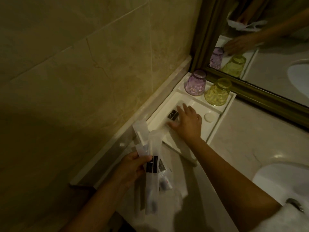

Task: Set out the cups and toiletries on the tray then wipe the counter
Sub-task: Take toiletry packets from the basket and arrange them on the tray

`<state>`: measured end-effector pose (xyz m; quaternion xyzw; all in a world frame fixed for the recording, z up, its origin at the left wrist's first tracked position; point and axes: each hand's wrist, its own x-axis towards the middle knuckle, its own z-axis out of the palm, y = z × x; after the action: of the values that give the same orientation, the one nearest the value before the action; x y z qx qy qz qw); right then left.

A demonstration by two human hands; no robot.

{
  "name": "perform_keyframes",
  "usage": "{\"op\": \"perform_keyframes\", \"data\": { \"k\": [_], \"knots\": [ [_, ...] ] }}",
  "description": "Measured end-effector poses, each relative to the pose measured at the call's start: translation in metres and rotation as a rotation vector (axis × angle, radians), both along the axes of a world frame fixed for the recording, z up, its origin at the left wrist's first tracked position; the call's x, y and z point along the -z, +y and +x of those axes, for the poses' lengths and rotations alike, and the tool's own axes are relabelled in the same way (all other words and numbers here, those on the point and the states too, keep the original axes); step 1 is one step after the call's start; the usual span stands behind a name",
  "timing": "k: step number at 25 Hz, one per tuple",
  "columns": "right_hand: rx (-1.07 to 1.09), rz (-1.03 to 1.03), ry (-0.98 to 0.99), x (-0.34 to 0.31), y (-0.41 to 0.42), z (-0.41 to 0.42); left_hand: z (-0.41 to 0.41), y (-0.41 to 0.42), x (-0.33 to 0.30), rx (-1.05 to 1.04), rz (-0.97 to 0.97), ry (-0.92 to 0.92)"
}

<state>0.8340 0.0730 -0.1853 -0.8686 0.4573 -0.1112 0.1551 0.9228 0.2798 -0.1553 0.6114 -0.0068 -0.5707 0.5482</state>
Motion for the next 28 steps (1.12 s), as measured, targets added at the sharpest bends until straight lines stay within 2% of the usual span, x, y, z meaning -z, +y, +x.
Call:
{"op": "perform_keyframes", "data": {
  "k": [3,7,12,13,15,17,18,20,22,24,28],
  "knots": [
    [-0.094,0.009,0.158,0.017,0.003,0.005,-0.002,0.000,0.001,-0.013,0.003,0.003],
    [-0.117,-0.012,0.148,0.026,-0.004,0.024,-0.004,-0.003,0.003,-0.038,0.022,-0.015],
    [-0.149,0.071,0.192,0.015,-0.009,0.040,-0.002,-0.004,0.004,-0.061,0.033,-0.008],
    [-0.128,0.091,0.149,0.008,-0.006,0.038,-0.001,-0.005,0.004,-0.069,0.035,-0.011],
    [0.006,0.151,-0.109,-0.012,0.007,0.026,-0.002,-0.006,0.002,-0.076,0.025,-0.019],
    [0.069,0.386,-0.382,-0.033,0.031,-0.001,-0.003,-0.008,0.000,-0.073,0.001,-0.021],
    [0.045,0.551,-0.408,-0.044,0.050,-0.019,-0.005,-0.009,-0.001,-0.059,-0.004,-0.034],
    [-0.039,0.736,-0.272,-0.058,0.092,-0.048,-0.008,-0.012,-0.001,-0.011,-0.001,-0.090],
    [-0.030,0.675,-0.203,-0.058,0.115,-0.062,-0.012,-0.014,-0.001,0.008,-0.011,-0.120],
    [0.063,0.640,-0.287,-0.058,0.117,-0.064,-0.016,-0.016,-0.001,0.002,-0.056,-0.089],
    [0.148,0.720,-0.441,-0.055,0.112,-0.062,-0.015,-0.020,-0.003,0.011,-0.116,-0.011]
  ]
}}
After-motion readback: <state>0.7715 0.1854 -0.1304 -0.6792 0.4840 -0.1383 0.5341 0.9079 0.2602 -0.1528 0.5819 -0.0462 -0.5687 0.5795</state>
